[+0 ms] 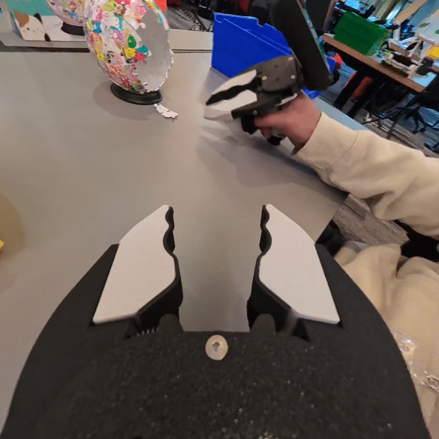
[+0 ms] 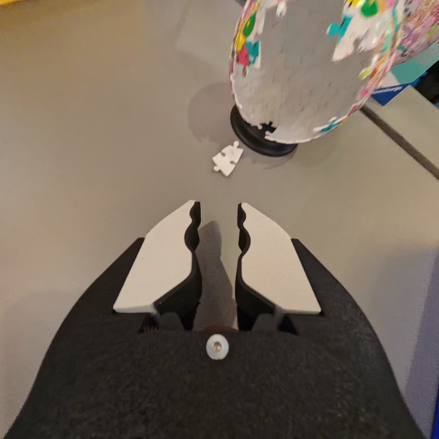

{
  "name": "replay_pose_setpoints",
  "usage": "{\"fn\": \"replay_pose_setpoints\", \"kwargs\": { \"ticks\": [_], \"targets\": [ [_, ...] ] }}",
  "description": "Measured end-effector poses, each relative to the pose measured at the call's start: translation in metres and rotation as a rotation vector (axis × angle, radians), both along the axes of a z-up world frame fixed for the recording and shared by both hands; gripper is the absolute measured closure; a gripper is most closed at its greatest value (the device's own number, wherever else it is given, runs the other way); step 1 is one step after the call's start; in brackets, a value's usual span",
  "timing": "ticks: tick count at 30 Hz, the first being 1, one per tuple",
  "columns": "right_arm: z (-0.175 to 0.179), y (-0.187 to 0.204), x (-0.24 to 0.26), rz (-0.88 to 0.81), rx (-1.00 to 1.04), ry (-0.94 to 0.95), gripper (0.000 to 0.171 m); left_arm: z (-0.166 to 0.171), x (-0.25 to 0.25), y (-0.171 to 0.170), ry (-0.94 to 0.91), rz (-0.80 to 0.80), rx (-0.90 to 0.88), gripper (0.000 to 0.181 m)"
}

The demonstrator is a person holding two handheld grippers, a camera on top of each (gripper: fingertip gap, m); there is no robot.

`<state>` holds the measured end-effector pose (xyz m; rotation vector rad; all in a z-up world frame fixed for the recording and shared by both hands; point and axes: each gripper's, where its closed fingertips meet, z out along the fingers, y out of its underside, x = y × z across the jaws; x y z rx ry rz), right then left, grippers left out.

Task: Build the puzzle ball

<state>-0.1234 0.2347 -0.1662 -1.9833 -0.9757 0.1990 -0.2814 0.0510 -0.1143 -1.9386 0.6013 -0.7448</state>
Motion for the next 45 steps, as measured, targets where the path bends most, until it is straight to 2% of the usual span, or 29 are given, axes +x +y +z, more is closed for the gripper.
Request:
{"fn": "replay_pose_setpoints", "kwargs": {
  "ticks": [3,7,10,15,18,24,29,34,38,41,44,45],
  "targets": [
    [-0.009,-0.003,0.011,0.005,0.016,-0.079,0.143,0.000,-0.001,0.006,0.016,0.025,-0.001,0.111],
    [-0.002,-0.008,0.031,0.000,0.127,-0.184,0.147,-0.002,0.008,0.008,0.037,0.034,-0.003,0.111],
    [0.005,-0.016,0.039,-0.002,0.157,-0.180,0.148,0.000,0.010,0.011,0.095,0.048,0.052,0.110],
    [0.006,-0.021,0.045,-0.010,0.104,-0.130,0.148,0.006,0.006,0.011,0.078,0.058,0.078,0.110],
    [0.001,-0.028,0.039,0.034,0.053,-0.073,0.147,0.007,0.005,0.010,0.072,0.063,0.074,0.110],
    [-0.005,-0.033,0.021,0.117,0.086,-0.083,0.150,0.003,0.004,0.008,0.103,0.071,0.078,0.111],
    [-0.003,-0.022,-0.009,0.024,-0.036,0.033,0.150,0.005,0.006,0.006,0.093,0.067,0.080,0.112],
    [-0.015,0.006,-0.031,-0.031,-0.073,-0.030,0.151,0.004,0.000,0.009,0.099,0.079,0.084,0.113],
    [-0.016,0.019,-0.038,-0.099,-0.134,0.036,0.151,0.013,-0.004,0.010,0.045,0.094,0.101,0.115],
    [-0.019,0.023,-0.034,-0.162,-0.189,0.077,0.146,0.032,0.003,0.029,0.003,0.086,0.148,0.114],
    [-0.021,0.029,-0.026,-0.265,-0.227,0.122,0.146,0.053,0.018,0.079,0.035,0.059,0.194,0.109],
    [-0.021,0.028,-0.029,-0.285,-0.271,0.181,0.146,0.055,0.025,0.100,0.049,0.037,0.174,0.103]
  ]
}}
